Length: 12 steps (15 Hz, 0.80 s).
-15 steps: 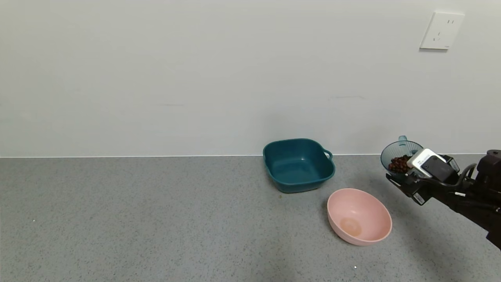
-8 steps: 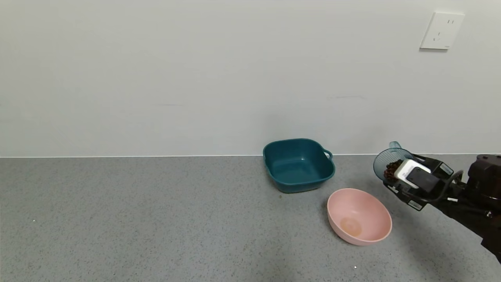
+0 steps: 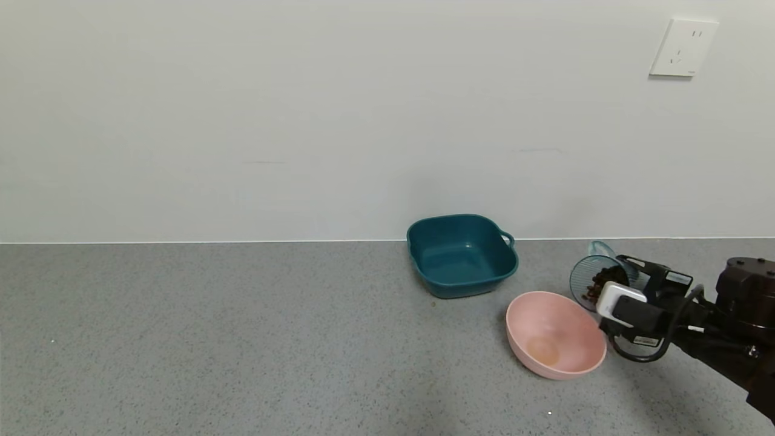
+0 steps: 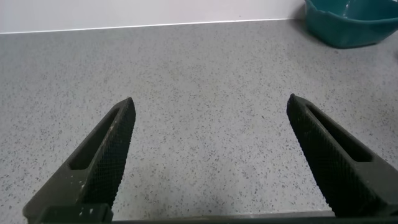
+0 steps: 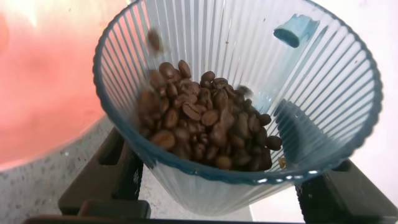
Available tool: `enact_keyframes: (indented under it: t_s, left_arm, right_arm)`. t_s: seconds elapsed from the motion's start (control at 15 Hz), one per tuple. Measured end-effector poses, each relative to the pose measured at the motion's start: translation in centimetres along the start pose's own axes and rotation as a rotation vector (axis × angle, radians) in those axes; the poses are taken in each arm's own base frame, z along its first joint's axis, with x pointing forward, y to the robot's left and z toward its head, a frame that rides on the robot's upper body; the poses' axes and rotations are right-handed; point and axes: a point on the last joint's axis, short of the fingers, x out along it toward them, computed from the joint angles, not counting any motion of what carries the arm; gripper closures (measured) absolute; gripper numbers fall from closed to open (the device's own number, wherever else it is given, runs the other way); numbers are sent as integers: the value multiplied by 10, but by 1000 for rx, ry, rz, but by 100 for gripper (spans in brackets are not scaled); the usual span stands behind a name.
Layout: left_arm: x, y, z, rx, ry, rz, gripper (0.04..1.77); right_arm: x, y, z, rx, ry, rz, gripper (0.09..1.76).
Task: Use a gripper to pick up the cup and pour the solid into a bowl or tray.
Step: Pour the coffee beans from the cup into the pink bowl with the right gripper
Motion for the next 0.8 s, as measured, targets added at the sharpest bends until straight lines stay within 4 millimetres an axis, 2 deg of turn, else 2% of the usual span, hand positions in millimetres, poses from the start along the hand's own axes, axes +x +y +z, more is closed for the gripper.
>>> enact_keyframes:
  t_s: [0.33, 0.8]
  left_arm:
    - [0, 0, 0, 0, 0, 0, 6]
    - [0, 0, 0, 0, 0, 0, 6]
  right_arm:
    - [0, 0, 0, -154, 19, -8, 49]
    - [1, -1, 4, -278, 34, -17, 49]
